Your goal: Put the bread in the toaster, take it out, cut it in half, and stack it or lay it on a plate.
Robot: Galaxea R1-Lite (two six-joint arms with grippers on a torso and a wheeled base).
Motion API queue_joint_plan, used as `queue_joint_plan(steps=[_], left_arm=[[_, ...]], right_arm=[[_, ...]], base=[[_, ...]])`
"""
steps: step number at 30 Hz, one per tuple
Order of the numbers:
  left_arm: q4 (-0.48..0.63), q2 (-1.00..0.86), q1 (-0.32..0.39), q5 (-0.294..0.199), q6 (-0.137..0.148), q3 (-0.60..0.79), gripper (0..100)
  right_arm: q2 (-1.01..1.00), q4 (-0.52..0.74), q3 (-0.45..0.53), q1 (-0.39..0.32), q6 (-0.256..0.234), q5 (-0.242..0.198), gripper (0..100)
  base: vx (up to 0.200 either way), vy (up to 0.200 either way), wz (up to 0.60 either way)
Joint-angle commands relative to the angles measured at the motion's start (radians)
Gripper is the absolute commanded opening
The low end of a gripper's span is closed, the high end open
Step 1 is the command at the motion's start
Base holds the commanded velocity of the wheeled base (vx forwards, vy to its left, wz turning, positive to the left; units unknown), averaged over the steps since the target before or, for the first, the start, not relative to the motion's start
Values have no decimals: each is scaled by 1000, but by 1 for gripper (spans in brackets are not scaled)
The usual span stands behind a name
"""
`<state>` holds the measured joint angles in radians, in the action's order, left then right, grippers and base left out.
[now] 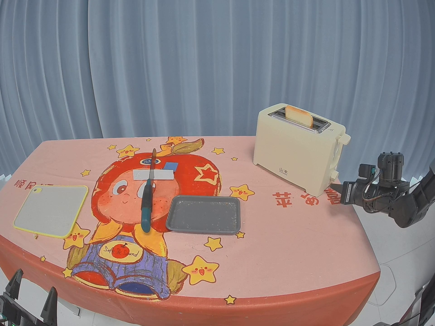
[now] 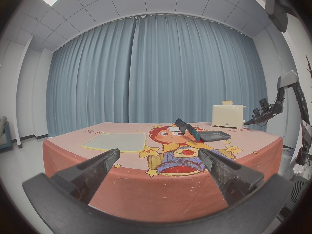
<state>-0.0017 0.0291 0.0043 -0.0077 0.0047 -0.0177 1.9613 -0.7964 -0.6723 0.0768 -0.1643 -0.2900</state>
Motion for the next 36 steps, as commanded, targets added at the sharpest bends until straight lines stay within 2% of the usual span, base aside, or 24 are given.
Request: queue_joint_plan(steps=[1, 4, 8, 13, 15, 17, 20, 26, 30, 36], left_arm=[[0, 0, 0, 0, 0, 18, 100], [0, 0, 0, 0, 0, 18, 100], [0, 2, 0, 0, 0, 18, 100], [-1, 0, 0, 0, 0, 18, 100], [0, 0, 0, 0, 0, 18, 100], [0, 0, 0, 0, 0, 18, 100], [0, 0, 0, 0, 0, 18, 100], [-1, 2, 0, 0, 0, 18, 100], [-1, 0, 0, 0, 0, 18, 100], [0, 2, 0, 0, 0, 18, 100]], right_arm=[[-39, 0, 14, 8, 0, 18, 0], [-47, -1, 22, 20, 0, 22, 0], [-88, -1, 50, 58, 3, 49, 0], [-140, -1, 77, 86, 5, 52, 0], [-139, -7, 86, 93, 22, 52, 0], [-136, -43, 100, 92, 57, 57, 0], [-127, -168, 148, 86, 114, 57, 0], [-45, -449, 238, 86, 175, 57, 0], [-15, -534, 252, 87, 189, 55, 0], [-19, -540, 244, 87, 187, 55, 0]], base=[[0, 0, 0], [0, 0, 0], [0, 0, 0], [0, 0, 0], [0, 0, 0], [0, 0, 0], [0, 0, 0], [0, 0, 0], [0, 0, 0], [0, 0, 0]])
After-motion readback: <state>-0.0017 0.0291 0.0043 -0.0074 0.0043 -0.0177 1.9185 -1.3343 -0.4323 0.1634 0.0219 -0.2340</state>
